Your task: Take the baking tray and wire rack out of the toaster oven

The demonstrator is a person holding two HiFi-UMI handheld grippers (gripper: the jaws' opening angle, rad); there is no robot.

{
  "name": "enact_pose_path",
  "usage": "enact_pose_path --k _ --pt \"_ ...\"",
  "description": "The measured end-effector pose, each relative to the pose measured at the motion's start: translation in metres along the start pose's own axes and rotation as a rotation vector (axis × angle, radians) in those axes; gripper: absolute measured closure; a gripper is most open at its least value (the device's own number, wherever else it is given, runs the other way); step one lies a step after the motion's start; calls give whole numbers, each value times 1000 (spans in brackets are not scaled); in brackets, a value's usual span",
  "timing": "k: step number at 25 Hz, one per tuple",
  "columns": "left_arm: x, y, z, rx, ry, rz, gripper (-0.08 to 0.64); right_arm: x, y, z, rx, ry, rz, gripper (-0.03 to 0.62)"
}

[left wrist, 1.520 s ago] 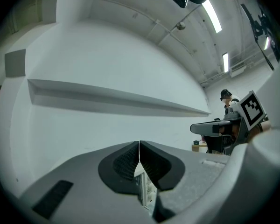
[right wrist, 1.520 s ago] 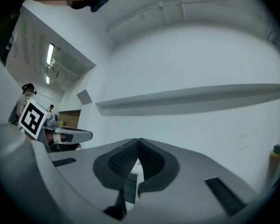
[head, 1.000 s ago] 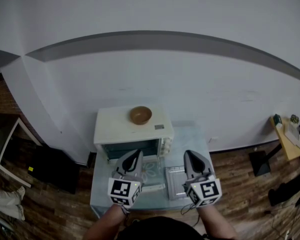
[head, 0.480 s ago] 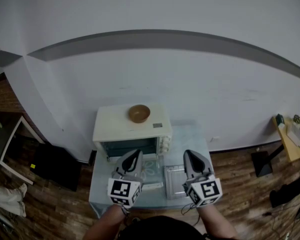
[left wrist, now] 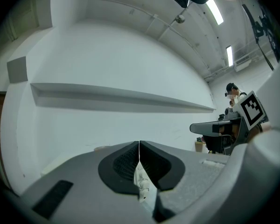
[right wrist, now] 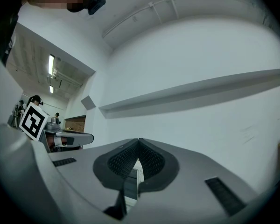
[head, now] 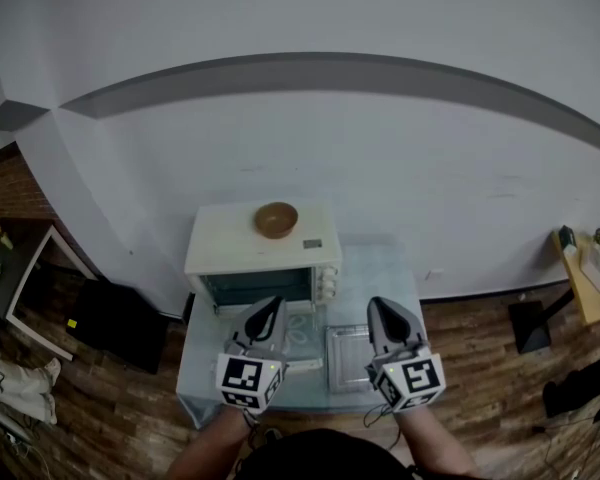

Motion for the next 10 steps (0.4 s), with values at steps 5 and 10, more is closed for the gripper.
enact_pose_path --k 5,10 --pt "-1 2 12 -2 -12 -16 554 7 3 12 -6 -9 4 588" --pt "-5 5 27 5 -19 -16 554 14 4 25 -7 -19 6 588"
Point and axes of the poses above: the fingertips, and each gripper's own axes: x backward along the fingers, z to its right, y out of its underside, the point moved 10 cm from there along x, backward along the fingers, and after that the axes turned 6 degrees about z, right-handed, at the moved point
